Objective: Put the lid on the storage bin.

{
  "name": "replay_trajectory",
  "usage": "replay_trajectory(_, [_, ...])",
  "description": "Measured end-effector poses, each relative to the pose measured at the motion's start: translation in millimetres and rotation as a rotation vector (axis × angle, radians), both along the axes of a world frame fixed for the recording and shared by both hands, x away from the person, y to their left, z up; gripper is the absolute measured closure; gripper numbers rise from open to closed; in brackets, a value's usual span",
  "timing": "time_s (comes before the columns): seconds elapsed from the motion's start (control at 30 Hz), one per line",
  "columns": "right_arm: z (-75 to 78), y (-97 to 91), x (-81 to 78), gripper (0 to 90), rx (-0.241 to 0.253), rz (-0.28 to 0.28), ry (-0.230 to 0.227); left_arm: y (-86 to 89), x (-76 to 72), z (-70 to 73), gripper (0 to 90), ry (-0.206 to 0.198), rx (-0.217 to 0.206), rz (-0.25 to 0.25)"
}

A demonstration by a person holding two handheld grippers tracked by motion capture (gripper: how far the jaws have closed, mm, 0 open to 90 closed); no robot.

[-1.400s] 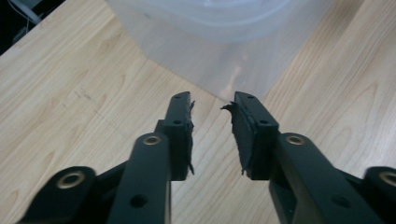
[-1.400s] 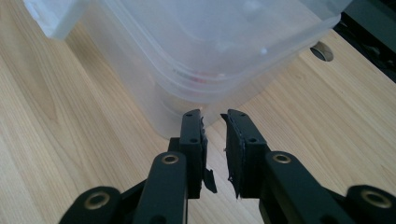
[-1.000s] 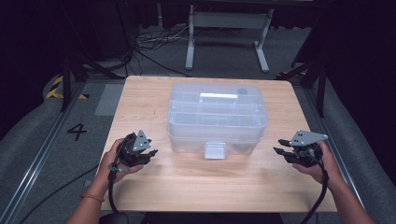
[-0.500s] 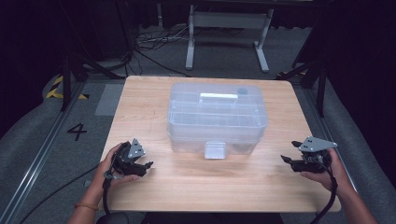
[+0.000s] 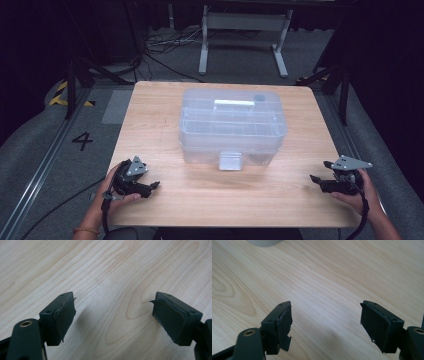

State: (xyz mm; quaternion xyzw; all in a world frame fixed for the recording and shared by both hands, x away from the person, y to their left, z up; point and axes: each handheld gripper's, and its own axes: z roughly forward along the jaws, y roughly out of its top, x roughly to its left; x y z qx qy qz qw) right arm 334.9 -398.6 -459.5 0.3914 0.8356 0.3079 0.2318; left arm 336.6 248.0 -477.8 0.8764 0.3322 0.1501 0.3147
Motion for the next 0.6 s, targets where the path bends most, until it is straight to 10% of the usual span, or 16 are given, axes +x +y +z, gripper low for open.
replay_trajectory(0.17, [-14.5,-14.5,-1.7,22.9,0.077,-0.071,0.014,6.2,-1.7,-6.3,17.6,0.022,-0.079,0.036])
replay_trajectory(0.6, [-30.8,-23.6,-0.6,18.2,0.158,-0.133,0.046,5.8,-4.7,-7.3,15.5,0.021,-0.083,0.076])
